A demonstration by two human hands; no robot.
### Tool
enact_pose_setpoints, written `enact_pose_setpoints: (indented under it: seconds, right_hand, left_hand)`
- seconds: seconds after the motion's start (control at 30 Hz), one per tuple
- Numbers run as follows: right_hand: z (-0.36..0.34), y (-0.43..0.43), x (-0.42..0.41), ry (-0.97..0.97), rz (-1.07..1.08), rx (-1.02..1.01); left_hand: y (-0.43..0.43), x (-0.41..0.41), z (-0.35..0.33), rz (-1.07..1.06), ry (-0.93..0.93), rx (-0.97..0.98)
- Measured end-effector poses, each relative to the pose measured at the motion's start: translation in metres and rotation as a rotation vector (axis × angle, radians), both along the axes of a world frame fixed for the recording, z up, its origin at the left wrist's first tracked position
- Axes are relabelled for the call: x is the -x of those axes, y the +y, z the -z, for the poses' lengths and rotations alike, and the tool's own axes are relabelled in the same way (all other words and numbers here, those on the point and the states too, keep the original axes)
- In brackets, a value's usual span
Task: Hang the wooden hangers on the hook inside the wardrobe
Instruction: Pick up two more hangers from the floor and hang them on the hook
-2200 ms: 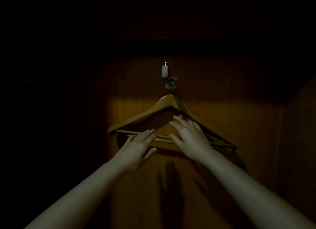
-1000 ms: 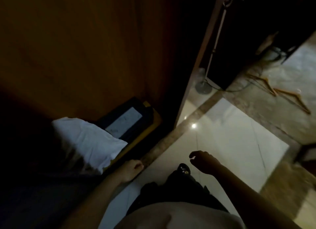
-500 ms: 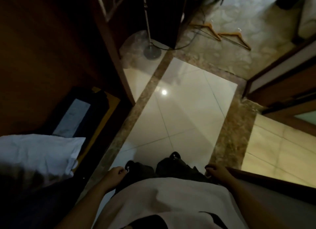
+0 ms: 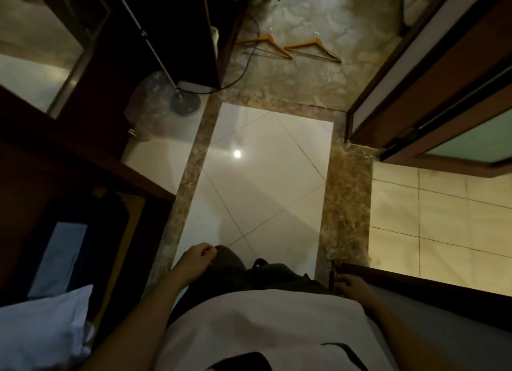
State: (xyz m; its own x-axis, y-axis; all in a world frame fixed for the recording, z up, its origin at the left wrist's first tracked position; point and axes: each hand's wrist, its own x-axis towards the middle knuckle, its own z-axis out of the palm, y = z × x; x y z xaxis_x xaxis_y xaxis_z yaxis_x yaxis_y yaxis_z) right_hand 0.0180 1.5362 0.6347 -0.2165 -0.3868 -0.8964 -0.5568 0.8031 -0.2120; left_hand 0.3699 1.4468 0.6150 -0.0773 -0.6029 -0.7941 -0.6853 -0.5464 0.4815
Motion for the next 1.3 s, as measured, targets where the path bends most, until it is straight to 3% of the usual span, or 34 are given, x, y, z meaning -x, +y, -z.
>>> enact_pose_setpoints:
  seconds: [0.13,0.27,0.63,1.03,1.17,1.3]
  right_hand:
    - [0.003,-0.063,0.002,-0.045,0.071,0.107]
    - [-0.008,-0.146,0.0,-0.09,0.056,0.202]
    - [-0.025,-0.332,0.015,-0.103,0.194,0.365]
    - [0.01,-0.353,0.112,0.032,0.37,0.093]
    - [0.022,-0.404,0.162,0.047,0.382,0.06]
    - [0.008,-0.492,0.21,0.005,0.342,0.118]
  left_hand:
    - [-0.023,0.012,0.005,0.182,-0.093,-0.045]
    - [-0.063,0.014,0.013,0.181,-0.112,-0.05]
    - [-0.28,0.042,0.006,0.321,-0.077,-0.023]
    - [-0.487,0.178,-0.015,0.326,0.042,0.042]
    - [-0.543,0.229,-0.016,0.311,0.074,0.051]
    - [-0.58,0.256,-0.013,0.321,-0.005,0.015]
